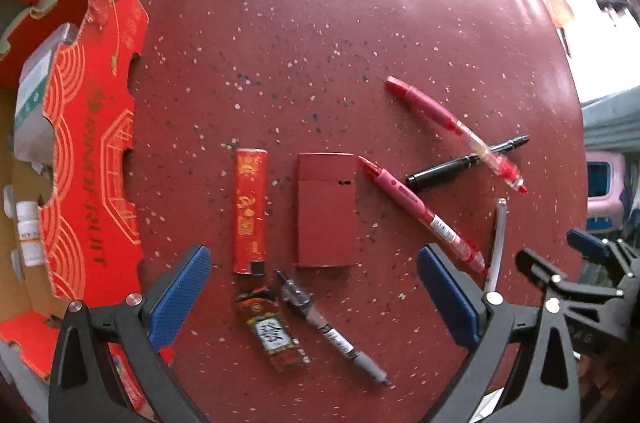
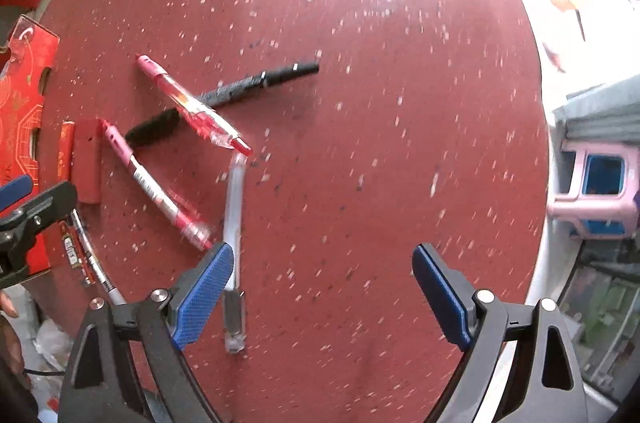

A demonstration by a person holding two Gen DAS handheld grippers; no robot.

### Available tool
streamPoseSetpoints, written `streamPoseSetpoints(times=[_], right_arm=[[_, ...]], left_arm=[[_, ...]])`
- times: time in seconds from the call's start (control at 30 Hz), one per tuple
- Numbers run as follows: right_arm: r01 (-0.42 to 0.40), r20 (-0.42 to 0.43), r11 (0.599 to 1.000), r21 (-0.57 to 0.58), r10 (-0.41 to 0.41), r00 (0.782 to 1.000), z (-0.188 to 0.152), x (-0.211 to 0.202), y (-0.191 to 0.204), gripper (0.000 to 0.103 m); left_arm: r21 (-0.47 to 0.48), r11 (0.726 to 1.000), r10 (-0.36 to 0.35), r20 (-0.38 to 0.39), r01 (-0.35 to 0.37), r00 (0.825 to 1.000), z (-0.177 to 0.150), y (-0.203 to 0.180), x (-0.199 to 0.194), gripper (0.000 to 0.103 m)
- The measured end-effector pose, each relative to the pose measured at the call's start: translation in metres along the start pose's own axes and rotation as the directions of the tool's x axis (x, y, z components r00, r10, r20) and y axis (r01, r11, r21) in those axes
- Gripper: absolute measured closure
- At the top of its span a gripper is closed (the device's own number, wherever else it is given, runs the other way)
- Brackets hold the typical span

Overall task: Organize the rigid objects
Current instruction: 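Withdraw both tools from the box back over the pens on the table, then grasp the red gold-printed tube with the left tool while the right tool grasps the clear pen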

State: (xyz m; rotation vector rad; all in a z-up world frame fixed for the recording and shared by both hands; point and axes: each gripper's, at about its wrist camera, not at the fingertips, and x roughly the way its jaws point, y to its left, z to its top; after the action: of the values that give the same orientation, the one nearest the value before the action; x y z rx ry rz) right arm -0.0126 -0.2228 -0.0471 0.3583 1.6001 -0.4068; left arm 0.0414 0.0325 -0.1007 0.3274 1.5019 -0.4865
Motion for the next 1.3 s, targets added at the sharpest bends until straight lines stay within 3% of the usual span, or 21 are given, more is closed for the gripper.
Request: streamPoseSetpoints(times=[0.17, 0.3, 0.53, 0.6, 0.7, 0.8, 0.97, 1.1, 1.23, 1.3], right_arm=[[-0.004, 0.024, 1.000, -0.029, 0.005, 1.000, 0.024, -0.013, -0.005, 0.011], [-0.018, 0.021, 0.999, -0.026, 0.019, 1.000, 0.055, -0.015, -0.017, 0.011], [-0.071, -0.036, 0.994, 0.080, 0.074, 0.997, 0.034, 0.019, -0.021, 0.011], [-0.056, -0.055, 0.994, 0.097, 0.062, 0.997, 0.017, 0.032, -0.019, 0.011], [-0.104, -0.073, 0.986, 0.127, 0.114, 0.991, -0.005, 0.037, -0.013, 0.011], [-0.095, -0.090, 0.993, 0.070, 0.101, 0.991, -0.015, 0.043, 0.004, 0.011], [-0.043, -0.079, 0.999, 0.025, 0.044, 0.996, -0.017, 0.046, 0.022, 0.013], [-0.037, -0.073, 0.999, -0.011, 0.036, 0.997, -0.012, 0.037, 0.038, 0.024], [-0.043, -0.063, 0.998, -0.039, 0.040, 0.997, -0.016, 0.026, 0.043, 0.050], [-0.042, -0.064, 0.998, -0.054, 0.038, 0.997, -0.019, 0.023, 0.051, 0.051]], left_arm=[[-0.033, 0.996, 0.079, -0.009, -0.079, 0.997, 0.002, -0.006, 0.011, 0.000], [-0.079, 0.994, 0.079, -0.026, -0.081, 0.997, 0.009, 0.009, 0.022, 0.000], [-0.032, 0.997, 0.066, -0.010, -0.067, 0.998, 0.016, 0.018, 0.021, 0.000], [-0.020, 0.998, 0.063, -0.003, -0.063, 0.998, 0.013, 0.016, 0.019, 0.000], [0.007, 0.999, 0.052, -0.001, -0.052, 0.999, 0.010, 0.013, 0.016, 0.000], [0.050, 0.996, 0.068, -0.009, -0.068, 0.998, 0.001, 0.011, 0.013, 0.000], [0.040, 0.999, 0.034, 0.002, -0.035, 0.999, 0.001, 0.008, 0.007, 0.000], [0.046, 0.997, 0.065, -0.002, -0.065, 0.998, 0.008, 0.004, 0.007, 0.000], [0.052, 0.995, 0.080, -0.013, -0.080, 0.997, 0.015, 0.007, 0.012, 0.000], [0.076, 0.993, 0.086, -0.005, -0.085, 0.996, 0.021, 0.001, 0.010, 0.000]])
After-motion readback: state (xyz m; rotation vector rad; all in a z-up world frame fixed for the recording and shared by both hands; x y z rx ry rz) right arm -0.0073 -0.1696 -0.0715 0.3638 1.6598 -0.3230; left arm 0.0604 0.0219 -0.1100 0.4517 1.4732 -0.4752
